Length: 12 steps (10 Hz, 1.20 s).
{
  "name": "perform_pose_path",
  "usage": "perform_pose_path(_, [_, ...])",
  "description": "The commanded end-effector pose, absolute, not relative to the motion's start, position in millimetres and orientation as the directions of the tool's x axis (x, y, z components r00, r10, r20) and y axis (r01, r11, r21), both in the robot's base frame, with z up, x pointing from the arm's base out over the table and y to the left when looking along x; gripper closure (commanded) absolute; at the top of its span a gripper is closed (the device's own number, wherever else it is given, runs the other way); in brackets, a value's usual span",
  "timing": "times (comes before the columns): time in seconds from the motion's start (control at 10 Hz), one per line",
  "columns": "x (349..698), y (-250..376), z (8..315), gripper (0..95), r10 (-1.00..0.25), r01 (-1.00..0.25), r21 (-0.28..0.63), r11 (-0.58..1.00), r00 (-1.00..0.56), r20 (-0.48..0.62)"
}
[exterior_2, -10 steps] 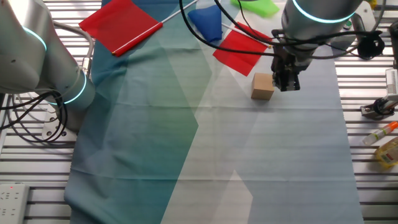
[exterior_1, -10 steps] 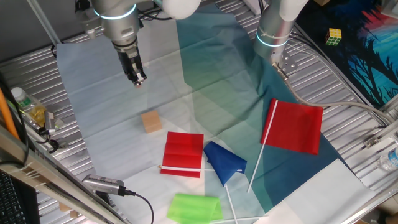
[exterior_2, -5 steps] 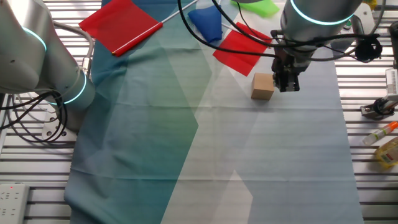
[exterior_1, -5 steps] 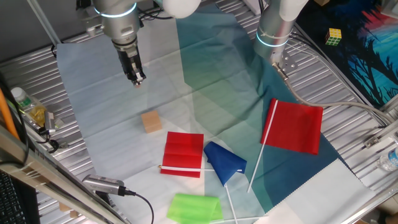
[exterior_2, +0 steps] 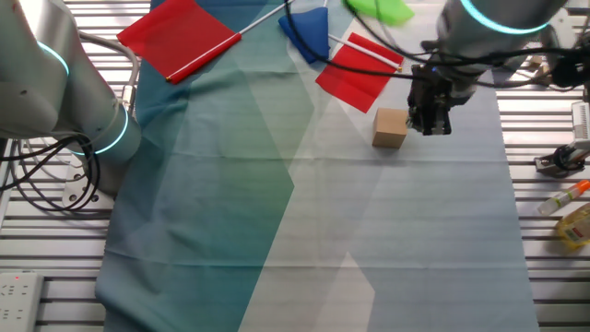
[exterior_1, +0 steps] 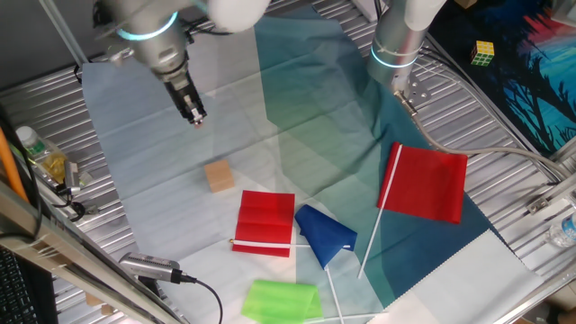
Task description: Approach and touch the side of the small block
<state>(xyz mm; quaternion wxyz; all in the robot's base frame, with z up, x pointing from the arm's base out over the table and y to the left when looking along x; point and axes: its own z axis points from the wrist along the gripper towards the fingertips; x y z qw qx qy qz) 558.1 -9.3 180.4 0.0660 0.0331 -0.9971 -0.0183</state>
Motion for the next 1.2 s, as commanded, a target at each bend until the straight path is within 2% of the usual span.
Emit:
perform_pose_path(0.1, [559.5,-9.2,180.3,95.0,-0.032,-0.032,0.003,0.999,-0.973,0.228])
perform_pose_path(0.3, [559.5,-9.2,180.3,95.0,0.036,0.036,-0.007,0.999,-0.978,0.203])
perform_pose_path(0.4, [559.5,-9.2,180.3,95.0,0.073,0.074,0.004,0.997,-0.986,0.148])
perform_pose_path(0.8, [559.5,-9.2,180.3,95.0,0.105,0.107,0.024,0.994,-0.990,0.093])
perform_pose_path(1.0, [559.5,-9.2,180.3,95.0,0.116,0.117,0.032,0.993,-0.993,0.026])
perform_pose_path(1.2, [559.5,-9.2,180.3,95.0,0.115,0.116,0.036,0.993,-0.993,0.028])
